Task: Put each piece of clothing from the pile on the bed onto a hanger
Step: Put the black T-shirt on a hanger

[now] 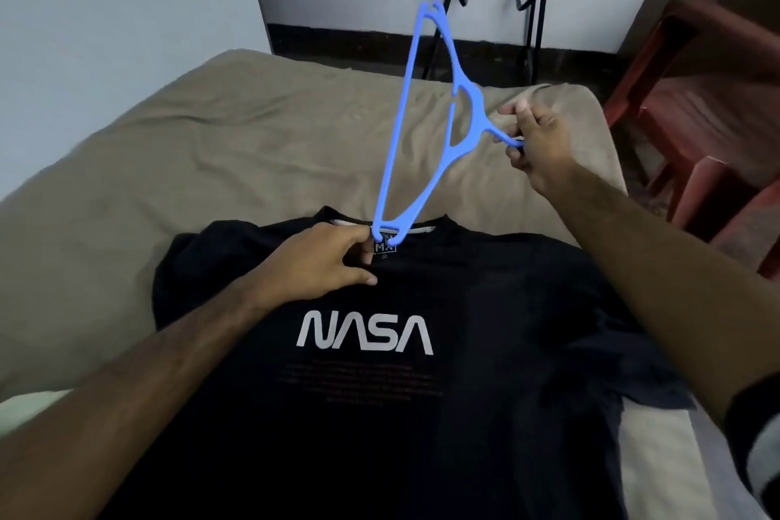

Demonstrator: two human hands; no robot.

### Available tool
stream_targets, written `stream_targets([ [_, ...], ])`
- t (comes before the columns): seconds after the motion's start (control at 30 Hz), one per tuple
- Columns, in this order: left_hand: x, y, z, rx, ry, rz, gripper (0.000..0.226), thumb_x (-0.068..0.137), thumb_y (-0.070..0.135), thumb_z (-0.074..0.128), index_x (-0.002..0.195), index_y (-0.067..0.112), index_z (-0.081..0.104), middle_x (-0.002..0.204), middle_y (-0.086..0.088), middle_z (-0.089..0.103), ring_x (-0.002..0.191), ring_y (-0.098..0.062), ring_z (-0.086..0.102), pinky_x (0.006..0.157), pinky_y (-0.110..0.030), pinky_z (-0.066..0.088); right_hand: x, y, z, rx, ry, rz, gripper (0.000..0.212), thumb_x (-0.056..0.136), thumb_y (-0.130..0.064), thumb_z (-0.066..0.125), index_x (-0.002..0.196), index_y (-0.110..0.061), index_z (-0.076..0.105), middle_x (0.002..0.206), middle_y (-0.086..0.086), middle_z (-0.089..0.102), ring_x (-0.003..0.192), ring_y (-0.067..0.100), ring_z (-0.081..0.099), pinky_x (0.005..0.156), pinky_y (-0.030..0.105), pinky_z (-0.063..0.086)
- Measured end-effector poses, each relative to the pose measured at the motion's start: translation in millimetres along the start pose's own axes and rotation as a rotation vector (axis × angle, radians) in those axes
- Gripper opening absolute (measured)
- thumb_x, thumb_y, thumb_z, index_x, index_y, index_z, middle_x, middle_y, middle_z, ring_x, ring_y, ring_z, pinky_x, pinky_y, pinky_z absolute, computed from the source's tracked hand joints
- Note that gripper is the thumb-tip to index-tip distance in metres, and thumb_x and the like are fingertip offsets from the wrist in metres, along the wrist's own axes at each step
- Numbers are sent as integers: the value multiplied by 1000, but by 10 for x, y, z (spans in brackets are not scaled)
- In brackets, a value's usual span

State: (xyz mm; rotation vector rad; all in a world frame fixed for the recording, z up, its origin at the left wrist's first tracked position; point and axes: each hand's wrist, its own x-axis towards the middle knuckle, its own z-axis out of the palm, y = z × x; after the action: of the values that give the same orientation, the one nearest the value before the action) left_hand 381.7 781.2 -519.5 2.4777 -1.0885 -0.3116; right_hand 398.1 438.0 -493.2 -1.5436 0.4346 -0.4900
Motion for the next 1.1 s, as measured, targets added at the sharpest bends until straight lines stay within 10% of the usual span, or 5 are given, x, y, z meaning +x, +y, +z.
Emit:
stream_targets([
  [0.17, -83, 46, -79, -145, 53, -6, 31, 74, 26, 88, 82, 23, 58, 71, 29, 57, 61, 6, 52, 59, -12, 38, 226, 98, 158, 22, -19, -78, 31, 105, -37, 49, 101, -13, 68, 67, 9, 57, 40, 14, 43, 40, 20, 35],
  [0.33, -28, 39, -58, -299, 238, 4, 26, 74, 11, 87, 89, 15, 66, 88, 11, 63, 64, 11, 55, 63, -6, 38, 147, 286, 448, -16, -415, -93, 34, 106, -34, 49, 109, -5, 68, 57, 6, 55, 36, 11, 37, 39, 20, 29],
  [0.67, -119, 30, -48, -269, 354, -116, 19, 84, 37, 78, 83, 31, 60, 70, 18, 63, 53, 2, 53, 63, -40, 50, 215, 143, 419, -571, -515, -131, 45, 98, -42, 61, 91, 0, 75, 52, 12, 47, 34, 15, 44, 34, 20, 28],
  [0.8, -54, 124, -25, -148, 473, -107, 22, 80, 44, 78, 82, 39, 57, 77, 14, 64, 69, 1, 58, 65, -32, 48, -50, 52, 690, -621, -721, -158, 37, 100, -38, 59, 91, -5, 75, 48, 11, 45, 34, 14, 45, 35, 21, 28],
  [1.1, -355, -631, -249, 158, 120, -100, 59, 72, 84, 47, 96, 32, 59, 88, 19, 55, 72, 6, 52, 67, -25, 39, 18, -448, -209, -862, -807, -283, 31, 90, -40, 65, 89, -12, 76, 45, 13, 54, 37, 25, 43, 39, 20, 36],
])
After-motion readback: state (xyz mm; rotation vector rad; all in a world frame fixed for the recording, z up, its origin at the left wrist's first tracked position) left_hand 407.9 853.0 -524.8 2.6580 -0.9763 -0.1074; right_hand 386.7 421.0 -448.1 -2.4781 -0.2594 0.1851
